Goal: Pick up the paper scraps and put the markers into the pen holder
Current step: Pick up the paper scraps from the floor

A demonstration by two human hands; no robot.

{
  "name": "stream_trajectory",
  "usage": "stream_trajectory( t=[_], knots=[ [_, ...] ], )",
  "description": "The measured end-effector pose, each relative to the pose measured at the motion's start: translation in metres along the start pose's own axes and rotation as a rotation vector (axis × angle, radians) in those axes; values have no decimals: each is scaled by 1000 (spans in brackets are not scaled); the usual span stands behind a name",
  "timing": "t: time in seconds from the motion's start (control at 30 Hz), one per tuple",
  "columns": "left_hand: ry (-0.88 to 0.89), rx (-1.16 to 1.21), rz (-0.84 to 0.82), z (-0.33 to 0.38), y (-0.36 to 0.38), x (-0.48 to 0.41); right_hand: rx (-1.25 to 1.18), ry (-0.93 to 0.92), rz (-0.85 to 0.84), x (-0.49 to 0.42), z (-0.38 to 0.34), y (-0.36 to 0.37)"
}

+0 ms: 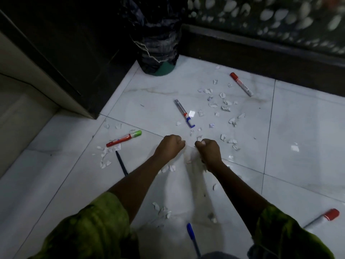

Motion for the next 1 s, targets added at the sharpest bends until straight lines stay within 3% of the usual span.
stream_trajectory(
  t=[0.17, 0.47, 0.67, 0.83, 1.0],
  knots=[
    [-156, 183, -80, 38, -55, -2, -586, 274, -65, 15, -37, -20],
    [-165, 594, 16, 81, -173, -38, -905, 350, -166, -21, -161, -31],
    [-135, 1003, 185, 86, -247, -113, -1170, 213, -259, -111, -267, 4],
    [-128, 1355, 316, 89, -310, -178, -1135, 67, -175, -185, -348, 10],
    [-85, 1570, 126, 107, -330, -206, -1117, -7, 11, -217, -381, 0]
  ],
)
Point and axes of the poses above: each hand's wrist, its own x-axis away from the middle knuckle, its own y-axis out of the palm, z = x × y, the point moved 8 cm from there along -x, towards the middle knuckle, and after that the axes turned 1 degree about y, right-handed, at the moved point
